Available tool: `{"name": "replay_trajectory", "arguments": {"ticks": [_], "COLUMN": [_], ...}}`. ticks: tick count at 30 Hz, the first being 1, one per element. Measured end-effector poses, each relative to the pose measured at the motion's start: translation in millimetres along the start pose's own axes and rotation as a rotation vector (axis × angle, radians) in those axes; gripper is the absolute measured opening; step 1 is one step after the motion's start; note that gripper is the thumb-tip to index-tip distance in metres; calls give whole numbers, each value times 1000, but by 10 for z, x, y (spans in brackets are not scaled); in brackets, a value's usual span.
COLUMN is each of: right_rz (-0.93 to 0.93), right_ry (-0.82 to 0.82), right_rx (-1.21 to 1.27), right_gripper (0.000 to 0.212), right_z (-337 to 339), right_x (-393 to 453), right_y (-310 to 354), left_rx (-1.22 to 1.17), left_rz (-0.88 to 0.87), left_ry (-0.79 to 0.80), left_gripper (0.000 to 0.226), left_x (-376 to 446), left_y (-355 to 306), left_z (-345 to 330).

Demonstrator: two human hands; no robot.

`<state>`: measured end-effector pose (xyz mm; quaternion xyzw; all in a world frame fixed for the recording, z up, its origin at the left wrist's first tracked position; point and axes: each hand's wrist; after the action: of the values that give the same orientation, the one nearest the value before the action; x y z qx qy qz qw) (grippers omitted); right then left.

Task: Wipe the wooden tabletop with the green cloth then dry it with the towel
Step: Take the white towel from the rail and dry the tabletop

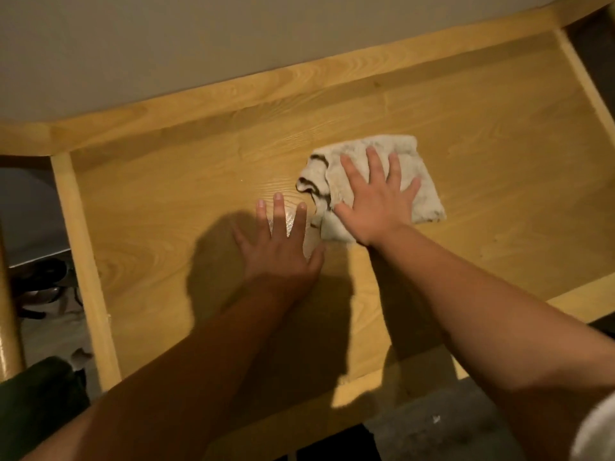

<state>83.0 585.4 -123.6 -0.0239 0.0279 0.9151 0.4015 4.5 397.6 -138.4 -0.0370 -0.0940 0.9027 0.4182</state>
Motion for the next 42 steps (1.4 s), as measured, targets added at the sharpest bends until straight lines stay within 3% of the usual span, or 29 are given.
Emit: {"name": "replay_trajectory", "arguments": {"ticks": [12, 17, 22, 31, 36, 39, 42], "right_rz": [62, 64, 164, 265, 273, 257, 212], "right_ry": [-75, -60, -32, 45, 154, 205, 225], "right_rx": [29, 51, 63, 59, -64, -73, -40], "right_gripper": [77, 73, 68, 79, 85, 89, 95], "right_z": [56, 118, 135, 175, 283, 304, 292], "right_x": [1594, 1813, 1194, -1119, -2121, -2211, -2145], "right_y": [136, 124, -145, -1104, -1755, -1901, -1890], "left_rx": [24, 58, 76, 99, 131, 74, -26], "left_rz": [22, 35, 76, 91, 169, 294, 151], "left_ry": [-49, -34, -15, -38, -30, -48, -4], "left_gripper": [81, 81, 82, 77, 71, 71, 76], "left_x": [-23, -4, 11, 61, 63, 181, 425], "left_y": [5, -9, -42, -39, -104, -508, -1277], "left_z": [-10, 15, 61, 70, 123, 108, -26]}}
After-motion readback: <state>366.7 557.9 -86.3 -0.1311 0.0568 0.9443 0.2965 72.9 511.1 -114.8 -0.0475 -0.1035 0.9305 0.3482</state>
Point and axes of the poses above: each hand's wrist, its own x-axis towards the middle knuckle, its own z-axis out of the back of the hand, y = z × x, and after that the axes turned 13 degrees about -y, right-handed
